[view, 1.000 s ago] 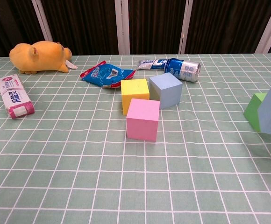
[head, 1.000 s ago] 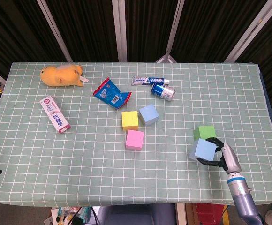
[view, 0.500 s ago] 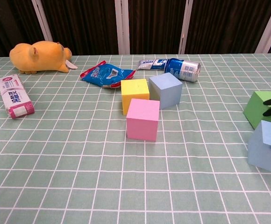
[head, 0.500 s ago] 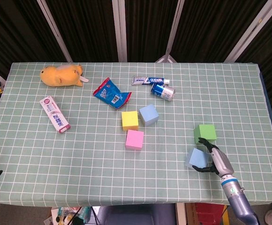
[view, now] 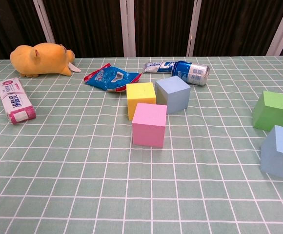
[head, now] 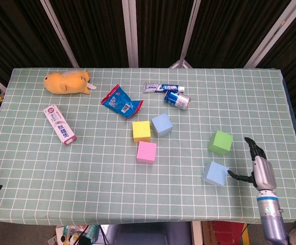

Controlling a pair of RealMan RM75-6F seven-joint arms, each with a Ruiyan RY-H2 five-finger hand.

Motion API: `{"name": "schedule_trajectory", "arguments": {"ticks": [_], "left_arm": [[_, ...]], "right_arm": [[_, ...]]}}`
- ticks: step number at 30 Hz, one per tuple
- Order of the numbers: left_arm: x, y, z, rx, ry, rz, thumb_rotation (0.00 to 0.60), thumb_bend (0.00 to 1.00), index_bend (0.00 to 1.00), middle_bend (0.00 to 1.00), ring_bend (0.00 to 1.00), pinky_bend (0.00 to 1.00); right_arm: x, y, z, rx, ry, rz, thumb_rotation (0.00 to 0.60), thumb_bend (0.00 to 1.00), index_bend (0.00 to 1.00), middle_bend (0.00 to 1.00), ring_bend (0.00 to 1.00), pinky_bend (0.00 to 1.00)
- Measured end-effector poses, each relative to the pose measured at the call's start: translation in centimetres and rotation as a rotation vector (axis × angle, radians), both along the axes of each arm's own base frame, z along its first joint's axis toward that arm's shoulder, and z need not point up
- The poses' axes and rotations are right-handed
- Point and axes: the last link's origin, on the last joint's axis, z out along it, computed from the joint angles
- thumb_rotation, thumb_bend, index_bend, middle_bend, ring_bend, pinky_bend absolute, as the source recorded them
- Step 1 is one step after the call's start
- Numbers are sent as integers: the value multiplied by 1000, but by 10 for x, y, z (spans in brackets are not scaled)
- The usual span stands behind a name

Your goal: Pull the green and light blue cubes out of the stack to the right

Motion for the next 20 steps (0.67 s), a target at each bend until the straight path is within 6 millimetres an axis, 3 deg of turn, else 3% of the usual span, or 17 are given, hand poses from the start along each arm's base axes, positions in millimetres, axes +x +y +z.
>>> {"name": "schedule_trajectory", "arguments": {"ticks": [7, 20], "left_arm": [[1, -1, -2, -8, 5, 1, 600, 133, 235, 0, 0, 0], [-2, -1, 3, 10, -10, 3, 600, 133, 233, 0, 0, 0]], "right_arm": [[-12, 40, 42, -59, 104, -52, 600, 136, 15, 67, 90, 67], [-6, 68, 47, -17, 299, 139, 600, 136, 1, 17, 79, 43]]}}
